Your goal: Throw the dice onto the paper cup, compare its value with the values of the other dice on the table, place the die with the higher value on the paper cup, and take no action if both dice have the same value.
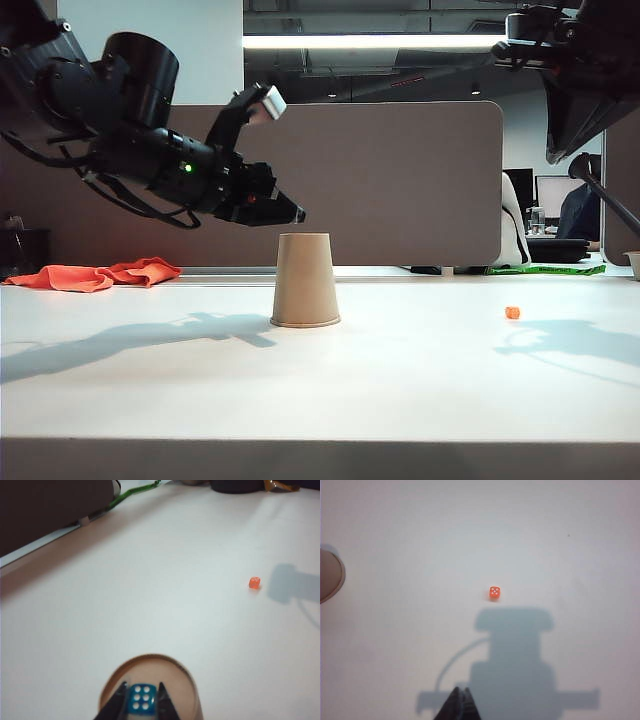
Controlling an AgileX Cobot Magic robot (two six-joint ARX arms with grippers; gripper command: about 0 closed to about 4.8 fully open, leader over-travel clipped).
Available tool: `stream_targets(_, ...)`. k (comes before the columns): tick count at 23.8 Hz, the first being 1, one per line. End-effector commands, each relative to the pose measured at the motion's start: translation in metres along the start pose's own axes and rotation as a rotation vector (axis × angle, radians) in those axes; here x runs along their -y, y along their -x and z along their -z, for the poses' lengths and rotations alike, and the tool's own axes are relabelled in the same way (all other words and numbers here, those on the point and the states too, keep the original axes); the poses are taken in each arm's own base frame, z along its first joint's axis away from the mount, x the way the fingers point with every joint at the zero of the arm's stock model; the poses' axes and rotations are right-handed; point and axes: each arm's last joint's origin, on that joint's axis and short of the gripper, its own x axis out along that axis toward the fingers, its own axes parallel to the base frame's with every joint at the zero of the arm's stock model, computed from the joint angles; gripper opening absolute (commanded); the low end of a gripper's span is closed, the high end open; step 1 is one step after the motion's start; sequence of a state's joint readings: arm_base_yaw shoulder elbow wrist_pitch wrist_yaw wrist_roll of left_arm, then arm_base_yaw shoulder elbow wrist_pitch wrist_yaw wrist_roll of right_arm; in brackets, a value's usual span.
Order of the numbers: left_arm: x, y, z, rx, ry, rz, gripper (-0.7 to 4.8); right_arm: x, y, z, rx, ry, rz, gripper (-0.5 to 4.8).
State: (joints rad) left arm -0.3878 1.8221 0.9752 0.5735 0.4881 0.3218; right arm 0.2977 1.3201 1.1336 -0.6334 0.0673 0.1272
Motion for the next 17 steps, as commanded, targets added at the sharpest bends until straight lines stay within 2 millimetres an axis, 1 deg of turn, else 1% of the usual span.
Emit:
stream_targets(1,-0.002,-0.002,-0.004,0.019,0.003,0.001,0.66,0.0,0.002,-0.002,0.017,-0.005,-0.002,-0.06)
stream_targets(7,-0.003,-0.008,-0.012,0.044,-0.002,0.01,0.66,0.0,0.002,-0.002,0.016,-0.005,-0.002,-0.06)
stream_targets(10,0.001,-0.014,-0.021,0.05,-0.004,0.027,0.66,0.0,0.002,-0.002,0.012,-0.005,-0.002,-0.06)
stream_targets(13,0.003,-0.015,-0.021,0.042,-0.001,0.036,0.66,0.0,0.002,-0.001,0.008,-0.005,-0.002,-0.06)
stream_targets(17,0.004,-0.015,-0.016,-0.012,0.016,0.019,0.66,0.0,0.002,-0.001,0.003,-0.005,-0.001,-0.06)
